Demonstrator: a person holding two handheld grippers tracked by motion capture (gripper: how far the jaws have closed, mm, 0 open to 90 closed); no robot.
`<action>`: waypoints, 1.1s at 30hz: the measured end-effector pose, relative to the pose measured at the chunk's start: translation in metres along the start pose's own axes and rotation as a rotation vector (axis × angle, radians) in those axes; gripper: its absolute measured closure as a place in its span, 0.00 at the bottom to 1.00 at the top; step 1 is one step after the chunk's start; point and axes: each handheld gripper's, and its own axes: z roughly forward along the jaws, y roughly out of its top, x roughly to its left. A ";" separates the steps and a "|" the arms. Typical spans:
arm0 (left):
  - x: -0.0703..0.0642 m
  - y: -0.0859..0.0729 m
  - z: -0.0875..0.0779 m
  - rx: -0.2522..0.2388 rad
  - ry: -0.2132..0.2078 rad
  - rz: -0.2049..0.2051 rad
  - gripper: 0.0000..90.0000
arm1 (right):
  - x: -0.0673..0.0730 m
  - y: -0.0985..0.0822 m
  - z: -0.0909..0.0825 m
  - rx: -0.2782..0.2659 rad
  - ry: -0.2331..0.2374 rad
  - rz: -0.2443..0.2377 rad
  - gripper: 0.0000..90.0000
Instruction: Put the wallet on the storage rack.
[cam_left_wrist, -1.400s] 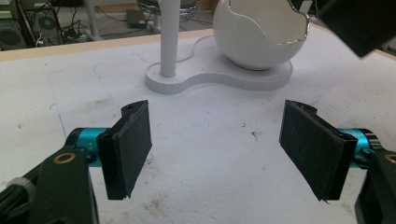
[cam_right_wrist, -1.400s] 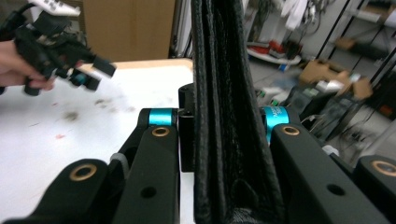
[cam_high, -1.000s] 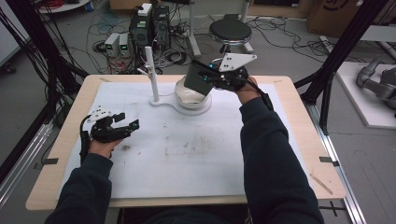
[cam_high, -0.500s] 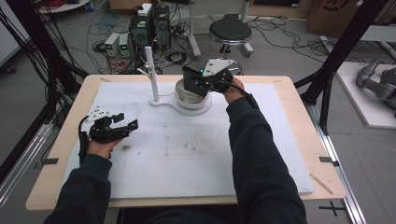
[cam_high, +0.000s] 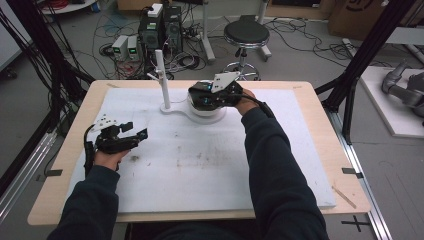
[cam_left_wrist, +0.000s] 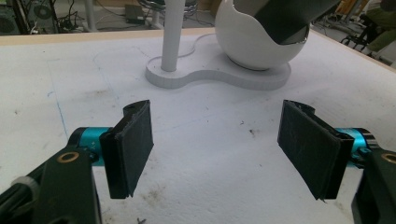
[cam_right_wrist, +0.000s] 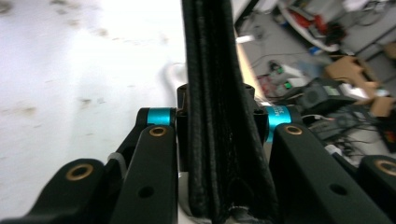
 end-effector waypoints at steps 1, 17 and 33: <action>0.000 0.000 0.000 0.001 0.001 0.000 0.29 | 0.003 0.000 0.001 0.006 0.012 0.003 0.79; -0.001 -0.001 0.001 0.008 0.001 -0.004 0.30 | 0.029 -0.010 -0.014 -0.027 0.070 0.258 0.46; -0.001 -0.001 0.001 0.006 0.001 -0.005 0.31 | 0.028 -0.013 -0.015 -0.032 0.152 0.349 0.48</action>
